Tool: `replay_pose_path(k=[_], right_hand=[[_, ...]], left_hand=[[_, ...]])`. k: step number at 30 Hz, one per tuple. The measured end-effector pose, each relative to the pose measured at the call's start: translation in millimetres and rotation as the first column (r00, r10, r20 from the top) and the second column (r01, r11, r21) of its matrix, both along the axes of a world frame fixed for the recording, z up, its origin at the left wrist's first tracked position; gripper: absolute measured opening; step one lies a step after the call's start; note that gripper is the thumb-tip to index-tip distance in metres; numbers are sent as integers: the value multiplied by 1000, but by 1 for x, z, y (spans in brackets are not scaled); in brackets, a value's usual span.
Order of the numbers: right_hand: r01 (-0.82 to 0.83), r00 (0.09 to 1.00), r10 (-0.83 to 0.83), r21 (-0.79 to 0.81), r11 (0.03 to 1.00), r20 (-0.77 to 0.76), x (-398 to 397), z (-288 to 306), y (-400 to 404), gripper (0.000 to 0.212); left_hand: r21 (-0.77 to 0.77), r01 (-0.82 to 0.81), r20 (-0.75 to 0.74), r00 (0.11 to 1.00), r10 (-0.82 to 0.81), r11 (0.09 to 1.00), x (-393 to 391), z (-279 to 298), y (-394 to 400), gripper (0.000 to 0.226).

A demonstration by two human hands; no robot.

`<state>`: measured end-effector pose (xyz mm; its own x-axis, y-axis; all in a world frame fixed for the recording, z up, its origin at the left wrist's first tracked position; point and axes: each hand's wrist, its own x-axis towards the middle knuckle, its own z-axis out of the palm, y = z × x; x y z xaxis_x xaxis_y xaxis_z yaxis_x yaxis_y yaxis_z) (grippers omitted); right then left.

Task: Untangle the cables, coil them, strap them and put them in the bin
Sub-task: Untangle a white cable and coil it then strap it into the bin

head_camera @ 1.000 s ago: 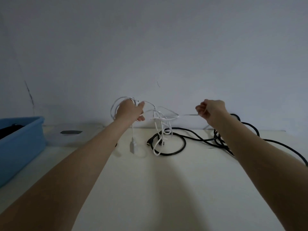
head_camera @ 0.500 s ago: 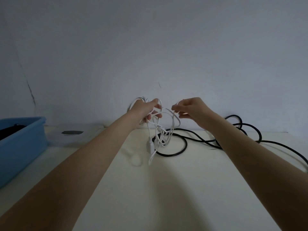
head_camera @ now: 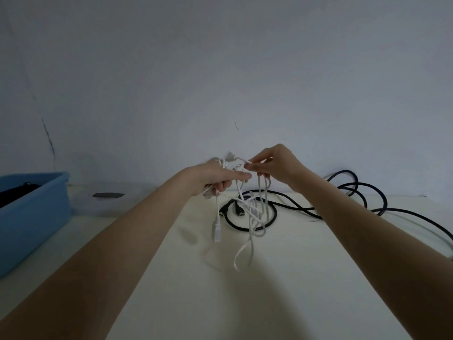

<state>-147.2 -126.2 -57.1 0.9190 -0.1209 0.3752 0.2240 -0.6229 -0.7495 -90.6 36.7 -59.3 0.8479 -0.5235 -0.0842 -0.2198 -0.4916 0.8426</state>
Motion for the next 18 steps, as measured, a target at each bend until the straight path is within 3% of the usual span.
replay_pose_path(k=[3, 5, 7, 9, 11, 13, 16, 18], right_hand=[[-131, 991, 132, 137, 982, 3, -4, 4, 1, 8], [-221, 974, 225, 237, 946, 10, -8, 5, 0, 16], [-255, 966, 255, 206, 945, 27, -9, 4, -1, 23], [-244, 970, 235, 196, 950, 68, -10, 2, -1, 22], [-161, 985, 124, 386, 909, 117, -10, -1, -8, 19], [-42, 998, 10, 561, 827, 61, -9, -6, -20, 21], [-51, 983, 143, 577, 815, -115, -10, -19, -21, 25], [-155, 959, 264, 591, 792, -101, -11, -16, -12, 23]], left_hand=[[-199, 54, -93, 993, -73, 978, -2, -1, -5, 30], [-324, -18, -116, 993, -21, 946, -4, 1, -7, 25], [-397, -95, -96, 993, 62, 913, -2, 2, -10, 24], [-472, -164, -94, 986, 136, 866, 0, 5, -14, 21], [-556, -179, -116, 984, 137, 812, 1, 12, -16, 14], [-636, -157, -158, 985, 72, 755, 2, 21, -13, 11], [-668, -142, -169, 985, 37, 731, 4, 29, -7, 13], [-661, -152, -151, 986, 68, 735, 1, 29, -7, 13]])
